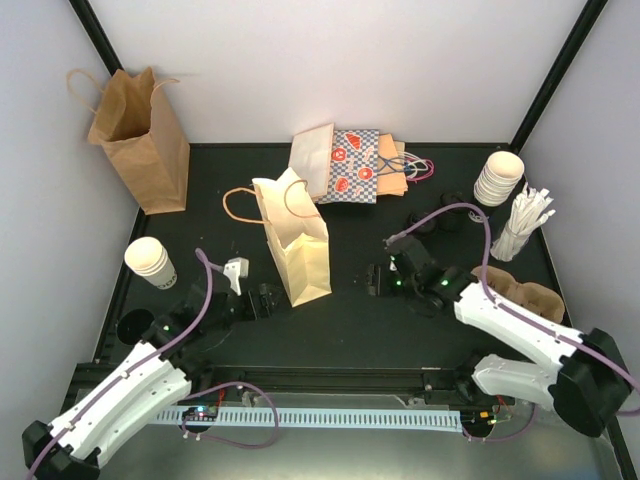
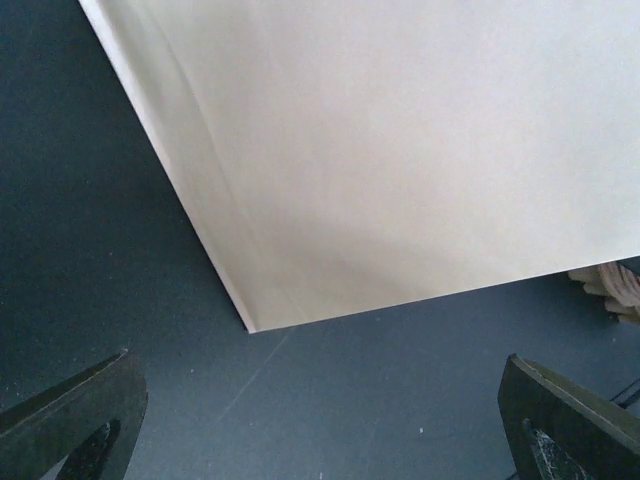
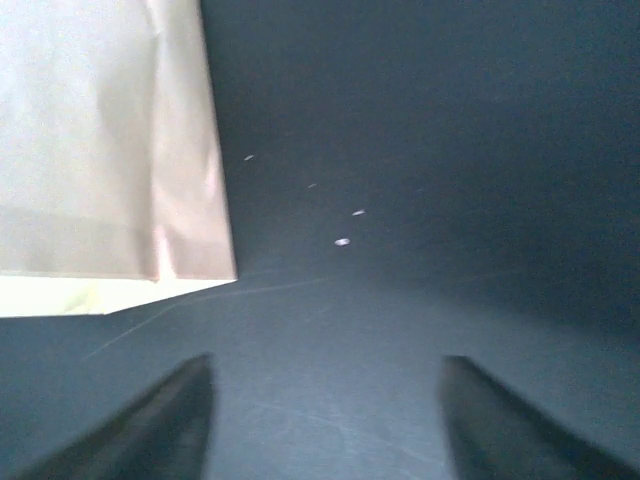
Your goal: Pack the takeout coffee
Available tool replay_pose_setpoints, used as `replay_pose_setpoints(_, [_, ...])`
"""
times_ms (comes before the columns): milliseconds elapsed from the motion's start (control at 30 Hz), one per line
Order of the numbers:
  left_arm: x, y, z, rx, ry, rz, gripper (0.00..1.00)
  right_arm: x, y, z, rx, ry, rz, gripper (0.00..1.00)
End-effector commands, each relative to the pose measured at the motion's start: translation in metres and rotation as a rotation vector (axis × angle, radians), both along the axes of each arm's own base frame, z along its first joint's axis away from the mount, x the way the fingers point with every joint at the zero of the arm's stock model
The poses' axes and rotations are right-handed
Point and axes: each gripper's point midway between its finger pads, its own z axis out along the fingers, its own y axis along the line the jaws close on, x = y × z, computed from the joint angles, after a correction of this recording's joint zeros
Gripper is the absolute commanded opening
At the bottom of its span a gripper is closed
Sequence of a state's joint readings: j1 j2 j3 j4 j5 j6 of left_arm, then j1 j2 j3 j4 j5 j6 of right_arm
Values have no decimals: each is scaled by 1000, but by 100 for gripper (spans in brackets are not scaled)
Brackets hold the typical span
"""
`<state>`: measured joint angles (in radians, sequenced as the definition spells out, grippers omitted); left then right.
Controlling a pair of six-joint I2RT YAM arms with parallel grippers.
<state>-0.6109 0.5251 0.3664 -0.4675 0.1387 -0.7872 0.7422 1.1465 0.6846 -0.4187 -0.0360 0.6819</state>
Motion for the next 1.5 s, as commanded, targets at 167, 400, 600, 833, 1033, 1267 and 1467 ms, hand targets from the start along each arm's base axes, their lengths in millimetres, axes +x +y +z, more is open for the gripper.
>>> replay_pose_setpoints(167, [3, 14, 36, 52, -79, 34, 99, 17, -85, 45, -257, -103, -353, 100])
replay_pose_setpoints(400, [7, 14, 45, 110, -95, 5, 99, 26, -104, 67, -438, -138, -374, 100])
replay_pose_setpoints(600, [9, 16, 66, 162, -152, -22, 99, 27, -115, 61, -389, -81, -410, 100])
replay_pose_setpoints(833, [10, 14, 74, 188, -180, -60, 99, 27, -178, 48, -397, 32, -589, 100])
replay_pose_setpoints(1033, [8, 8, 74, 179, -185, -97, 99, 13, -249, 50, -374, 81, -860, 100])
replay_pose_setpoints(1267, [7, 6, 77, 177, -200, -118, 99, 21, -249, 40, -363, 144, -820, 84])
replay_pose_setpoints(1467, [8, 6, 77, 176, -209, -115, 99, 19, -247, 18, -400, 255, -800, 76])
